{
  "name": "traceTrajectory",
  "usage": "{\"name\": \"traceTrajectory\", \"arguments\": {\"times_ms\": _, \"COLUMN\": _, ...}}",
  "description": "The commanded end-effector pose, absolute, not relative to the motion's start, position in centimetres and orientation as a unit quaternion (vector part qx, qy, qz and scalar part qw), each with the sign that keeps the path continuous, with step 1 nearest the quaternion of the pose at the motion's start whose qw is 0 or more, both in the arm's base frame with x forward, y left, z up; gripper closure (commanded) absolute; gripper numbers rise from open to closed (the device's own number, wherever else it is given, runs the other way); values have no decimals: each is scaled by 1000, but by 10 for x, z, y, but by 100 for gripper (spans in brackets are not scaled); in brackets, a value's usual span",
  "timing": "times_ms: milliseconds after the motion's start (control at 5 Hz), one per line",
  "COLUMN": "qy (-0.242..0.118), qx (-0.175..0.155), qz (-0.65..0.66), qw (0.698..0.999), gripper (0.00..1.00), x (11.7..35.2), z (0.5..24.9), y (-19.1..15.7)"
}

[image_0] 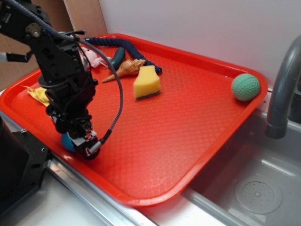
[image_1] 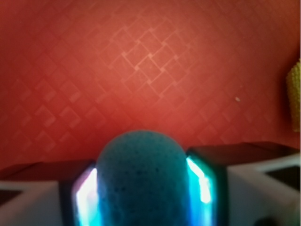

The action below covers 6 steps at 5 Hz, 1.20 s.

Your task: Grab the blue ball.

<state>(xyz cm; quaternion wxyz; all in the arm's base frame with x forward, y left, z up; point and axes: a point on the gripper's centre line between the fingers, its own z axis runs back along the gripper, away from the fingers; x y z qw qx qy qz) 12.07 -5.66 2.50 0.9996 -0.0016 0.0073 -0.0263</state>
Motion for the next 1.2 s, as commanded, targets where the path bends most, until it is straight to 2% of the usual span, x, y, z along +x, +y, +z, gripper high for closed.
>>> {"name": "traceTrajectory", "arguments": {"times_ms": 0, "qy": -32, "qx": -7, "qz": 5, "qw": 999, "gripper": 100, "x": 102, "z": 80, "y": -19}}
{"name": "traceTrajectory", "arguments": {"times_ms": 200, "qy": -62, "qx": -3, "qz": 52, "qw": 997, "gripper": 100, "x": 105, "z": 129, "y": 7}}
{"name": "traceTrajectory", "arguments": {"times_ms": 400, "qy": -41, "qx": 33, "qz": 120, "qw": 991, "gripper": 100, "x": 127, "z": 180, "y": 30}}
{"name": "traceTrajectory", "arguments": {"times_ms": 600, "qy": -51, "qx": 29, "qz": 129, "qw": 990, "gripper": 100, "x": 160, "z": 230, "y": 38}}
{"name": "traceTrajectory", "arguments": {"times_ms": 800, "qy": -59, "qx": 34, "qz": 120, "qw": 991, "gripper": 100, "x": 176, "z": 241, "y": 31}}
{"name": "traceTrajectory", "arguments": {"times_ms": 1000, "qy": -68, "qx": 30, "qz": 112, "qw": 991, "gripper": 100, "x": 179, "z": 248, "y": 22}}
